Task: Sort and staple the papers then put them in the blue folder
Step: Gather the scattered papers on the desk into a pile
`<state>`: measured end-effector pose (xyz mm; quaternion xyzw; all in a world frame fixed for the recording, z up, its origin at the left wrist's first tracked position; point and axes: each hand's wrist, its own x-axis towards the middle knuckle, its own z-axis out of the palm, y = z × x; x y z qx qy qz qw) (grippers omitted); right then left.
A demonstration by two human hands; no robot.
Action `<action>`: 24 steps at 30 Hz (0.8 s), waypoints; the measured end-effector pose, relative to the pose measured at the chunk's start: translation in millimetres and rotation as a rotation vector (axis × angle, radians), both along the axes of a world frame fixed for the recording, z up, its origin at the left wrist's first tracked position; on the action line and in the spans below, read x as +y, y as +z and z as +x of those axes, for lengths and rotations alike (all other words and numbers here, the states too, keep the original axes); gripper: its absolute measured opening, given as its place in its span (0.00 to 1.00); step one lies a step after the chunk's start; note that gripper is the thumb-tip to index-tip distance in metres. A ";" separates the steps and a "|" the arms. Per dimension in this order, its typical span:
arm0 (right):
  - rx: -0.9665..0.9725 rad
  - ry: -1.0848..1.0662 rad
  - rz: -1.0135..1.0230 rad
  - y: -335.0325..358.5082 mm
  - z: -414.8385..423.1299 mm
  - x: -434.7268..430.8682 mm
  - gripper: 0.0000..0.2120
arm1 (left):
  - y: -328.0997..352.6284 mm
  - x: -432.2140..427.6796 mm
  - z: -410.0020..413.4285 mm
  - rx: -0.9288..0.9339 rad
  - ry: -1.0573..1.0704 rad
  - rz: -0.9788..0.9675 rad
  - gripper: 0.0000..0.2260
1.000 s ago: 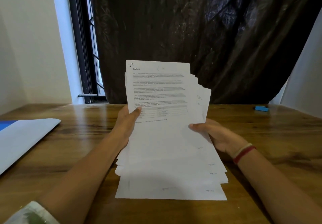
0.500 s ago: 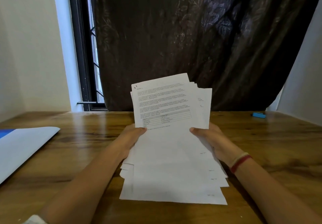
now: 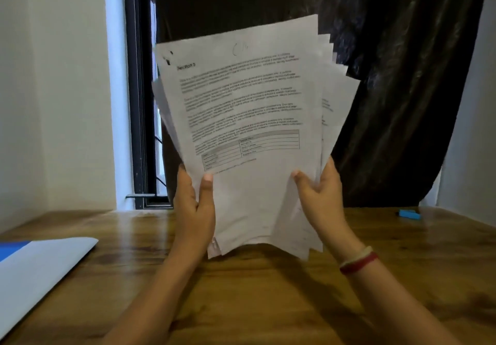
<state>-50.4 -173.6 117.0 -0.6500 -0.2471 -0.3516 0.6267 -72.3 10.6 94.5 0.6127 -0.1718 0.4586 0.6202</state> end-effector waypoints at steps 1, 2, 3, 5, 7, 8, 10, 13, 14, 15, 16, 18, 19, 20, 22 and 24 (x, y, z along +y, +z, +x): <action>-0.036 0.010 -0.006 3.7 -1.5 6.0 0.22 | 2.5 0.1 -2.5 -0.020 0.023 -0.011 0.14; -0.056 0.013 -0.004 4.7 -1.5 11.5 0.23 | 3.5 0.3 -3.2 -0.026 0.044 -0.013 0.14; -0.062 0.011 0.000 3.0 -1.1 15.8 0.23 | 2.4 0.7 -1.8 -0.019 0.067 -0.007 0.15; -0.044 0.001 -0.003 -6.4 2.7 22.5 0.25 | -3.4 3.3 4.3 0.024 0.110 0.006 0.14; 0.004 -0.005 -0.034 -18.7 8.8 25.5 0.26 | -11.5 6.9 11.7 0.083 0.126 0.024 0.13; 0.035 -0.001 -0.051 -23.8 11.5 25.2 0.25 | -15.1 9.0 15.0 0.108 0.134 0.051 0.14; 0.083 0.034 -0.075 -28.4 15.4 23.3 0.25 | -19.7 13.5 19.4 0.133 0.152 0.116 0.17; 0.132 0.081 -0.029 -27.0 20.4 15.5 0.23 | -23.3 19.3 24.2 0.137 0.171 0.172 0.22; 0.152 0.089 0.002 -26.5 23.4 11.8 0.23 | -23.4 19.9 24.8 0.143 0.179 0.180 0.23; 0.175 0.104 0.040 -25.2 25.2 8.6 0.23 | -23.0 20.2 25.1 0.145 0.184 0.190 0.24; 0.196 0.116 0.075 -25.2 28.7 5.4 0.25 | -22.5 20.4 24.5 0.147 0.189 0.196 0.25; 0.281 0.124 0.096 -25.8 34.8 -1.6 0.27 | -23.2 22.0 24.7 0.155 0.199 0.222 0.28; 0.327 0.143 0.069 -27.1 35.4 -5.2 0.26 | -24.1 22.7 24.2 0.165 0.201 0.247 0.29; 0.369 0.185 0.033 -28.4 35.2 -9.0 0.25 | -25.8 23.7 25.3 0.182 0.210 0.276 0.30; 0.428 0.272 -0.041 -32.1 36.0 -13.6 0.19 | -30.5 26.1 28.7 0.244 0.225 0.320 0.29; 0.499 0.376 -0.051 -35.3 36.6 -18.9 0.16 | -36.3 26.5 29.9 0.304 0.206 0.328 0.27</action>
